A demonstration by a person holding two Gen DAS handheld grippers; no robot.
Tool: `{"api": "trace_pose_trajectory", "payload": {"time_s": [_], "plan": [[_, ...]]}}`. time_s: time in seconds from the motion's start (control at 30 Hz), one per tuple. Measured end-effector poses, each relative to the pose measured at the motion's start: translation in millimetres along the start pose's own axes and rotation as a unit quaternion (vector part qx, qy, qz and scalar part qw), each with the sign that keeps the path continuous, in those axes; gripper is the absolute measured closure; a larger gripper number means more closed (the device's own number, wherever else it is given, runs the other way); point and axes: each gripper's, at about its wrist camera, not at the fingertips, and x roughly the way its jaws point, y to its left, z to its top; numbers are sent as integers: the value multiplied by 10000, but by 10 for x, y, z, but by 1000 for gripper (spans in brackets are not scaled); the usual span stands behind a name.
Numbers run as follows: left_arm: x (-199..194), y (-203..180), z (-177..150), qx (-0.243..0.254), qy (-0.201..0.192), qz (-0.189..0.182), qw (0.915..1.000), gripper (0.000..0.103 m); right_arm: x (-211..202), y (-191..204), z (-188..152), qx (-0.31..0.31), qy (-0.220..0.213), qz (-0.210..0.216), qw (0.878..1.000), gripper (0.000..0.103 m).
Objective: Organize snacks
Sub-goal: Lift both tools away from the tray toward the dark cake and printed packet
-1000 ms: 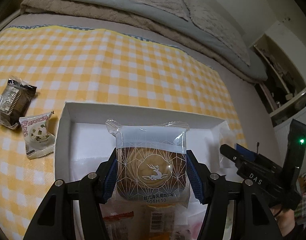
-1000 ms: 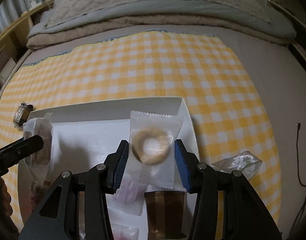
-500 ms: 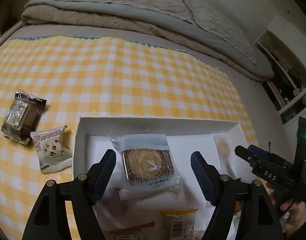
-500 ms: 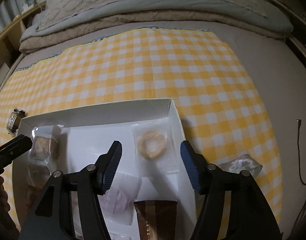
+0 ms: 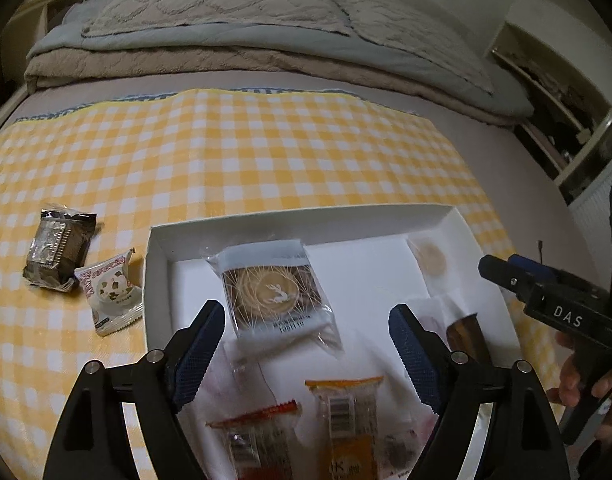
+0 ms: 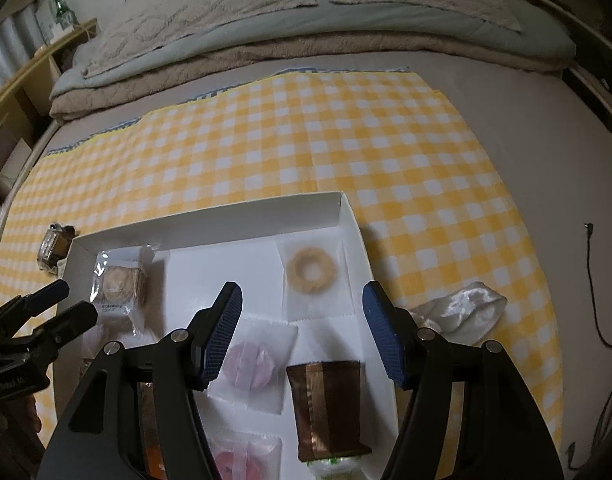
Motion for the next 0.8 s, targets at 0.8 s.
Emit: {"api": "trace_pose_trajectory", "payload": {"time_s": [0.8], "plan": [[-1056,219,-237,55,-323,277,9991,0,-771,291,-241,-247,-683,30,9974,0]]}}
